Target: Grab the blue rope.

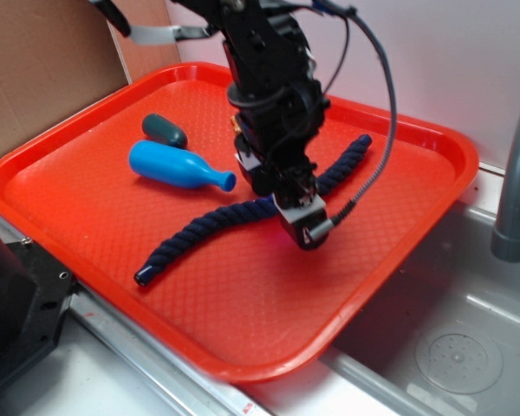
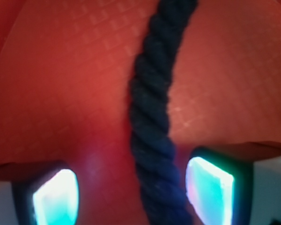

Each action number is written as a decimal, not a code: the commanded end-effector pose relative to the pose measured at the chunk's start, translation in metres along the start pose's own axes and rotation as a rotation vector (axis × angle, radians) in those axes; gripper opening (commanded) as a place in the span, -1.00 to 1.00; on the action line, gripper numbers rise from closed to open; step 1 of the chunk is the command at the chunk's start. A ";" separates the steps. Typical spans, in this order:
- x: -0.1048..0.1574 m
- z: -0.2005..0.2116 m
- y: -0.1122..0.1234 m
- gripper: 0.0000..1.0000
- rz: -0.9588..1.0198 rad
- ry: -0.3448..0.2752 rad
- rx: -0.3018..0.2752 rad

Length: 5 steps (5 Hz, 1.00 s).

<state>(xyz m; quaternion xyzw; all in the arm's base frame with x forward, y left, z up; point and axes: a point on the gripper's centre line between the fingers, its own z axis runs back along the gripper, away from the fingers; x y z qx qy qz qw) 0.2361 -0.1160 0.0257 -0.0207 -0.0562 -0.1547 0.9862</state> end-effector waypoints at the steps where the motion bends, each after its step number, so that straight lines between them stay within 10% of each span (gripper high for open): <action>1: 0.000 0.000 -0.006 -1.00 0.025 -0.026 0.012; 3: -0.001 0.000 0.000 -1.00 0.078 0.034 0.047; 5: -0.010 0.085 0.017 -1.00 0.313 0.040 0.104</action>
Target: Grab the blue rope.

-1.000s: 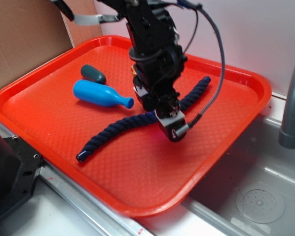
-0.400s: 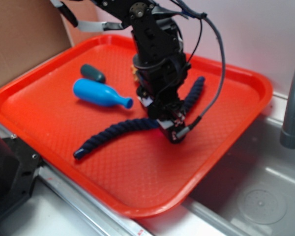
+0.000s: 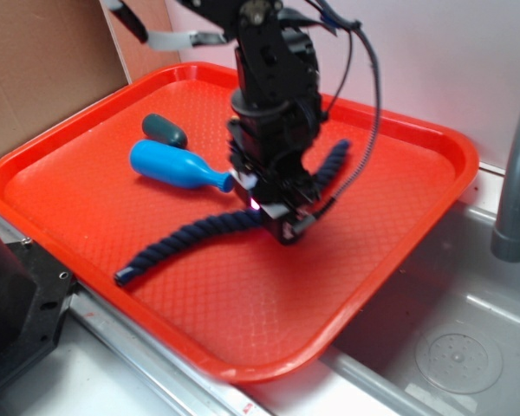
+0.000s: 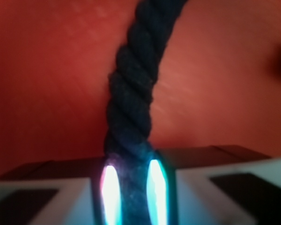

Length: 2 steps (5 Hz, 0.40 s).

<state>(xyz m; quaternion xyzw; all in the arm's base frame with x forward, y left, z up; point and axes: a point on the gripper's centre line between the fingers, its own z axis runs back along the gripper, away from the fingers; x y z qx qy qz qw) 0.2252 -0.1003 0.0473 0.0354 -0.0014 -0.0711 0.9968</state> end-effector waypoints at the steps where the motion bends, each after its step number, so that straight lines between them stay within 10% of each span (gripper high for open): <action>1: -0.025 0.105 0.035 -1.00 0.292 -0.140 -0.090; 2: -0.048 0.135 0.050 -1.00 0.393 -0.191 -0.122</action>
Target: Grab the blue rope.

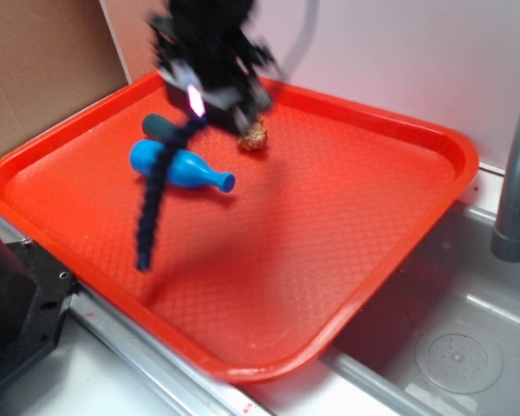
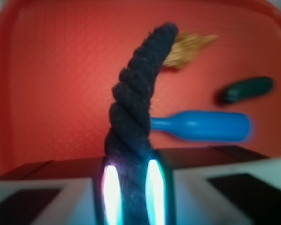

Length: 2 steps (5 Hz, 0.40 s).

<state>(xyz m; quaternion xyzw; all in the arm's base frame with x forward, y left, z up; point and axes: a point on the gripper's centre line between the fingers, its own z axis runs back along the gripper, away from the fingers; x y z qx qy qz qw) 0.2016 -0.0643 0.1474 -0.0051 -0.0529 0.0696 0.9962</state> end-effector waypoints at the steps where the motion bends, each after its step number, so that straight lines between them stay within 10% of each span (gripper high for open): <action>1: -0.021 0.047 0.020 -1.00 0.169 -0.099 -0.049; 2: -0.018 0.035 0.018 -1.00 0.159 -0.049 -0.059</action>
